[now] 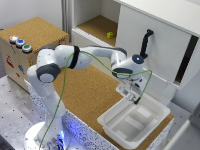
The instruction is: Place the pink object on the table
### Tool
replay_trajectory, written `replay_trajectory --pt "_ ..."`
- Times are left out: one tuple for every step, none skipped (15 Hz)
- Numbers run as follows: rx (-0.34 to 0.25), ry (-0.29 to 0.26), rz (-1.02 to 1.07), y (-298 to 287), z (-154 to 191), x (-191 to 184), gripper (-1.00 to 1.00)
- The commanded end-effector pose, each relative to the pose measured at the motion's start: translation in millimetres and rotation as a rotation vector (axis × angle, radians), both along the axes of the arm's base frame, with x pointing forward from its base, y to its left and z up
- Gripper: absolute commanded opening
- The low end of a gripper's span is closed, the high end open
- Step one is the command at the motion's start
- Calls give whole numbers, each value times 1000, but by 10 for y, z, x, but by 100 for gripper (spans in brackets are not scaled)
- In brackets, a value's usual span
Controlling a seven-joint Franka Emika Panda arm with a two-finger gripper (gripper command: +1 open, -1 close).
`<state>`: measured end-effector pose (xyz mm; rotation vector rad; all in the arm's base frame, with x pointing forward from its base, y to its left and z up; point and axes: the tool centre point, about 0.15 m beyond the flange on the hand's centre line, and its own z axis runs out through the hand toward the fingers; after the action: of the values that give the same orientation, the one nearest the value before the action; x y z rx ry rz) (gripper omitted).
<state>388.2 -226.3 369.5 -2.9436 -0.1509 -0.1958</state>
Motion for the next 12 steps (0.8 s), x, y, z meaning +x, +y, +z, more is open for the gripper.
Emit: replay_trajectory --pt "-107 -3 12 914 -440 155 -100" --pt "-118 0 19 992 -541 204 -100" --pt "-122 0 22 1034 -608 225 -100" --pt "-139 11 32 1110 -749 266 -100" --pt "-152 24 40 1158 -867 284 -100" --pt "-161 39 50 1192 -980 295 -100" --pt "-179 51 56 1202 -1091 298 -100" --pt "-179 61 37 1176 -1168 277 -100" --pt "-185 68 18 1148 -1232 245 -100" --pt "-178 80 -1 1117 -1292 201 -100" --pt "-175 96 -17 1094 -1355 151 -100" --pt "-176 111 -27 1077 -1414 98 -100"
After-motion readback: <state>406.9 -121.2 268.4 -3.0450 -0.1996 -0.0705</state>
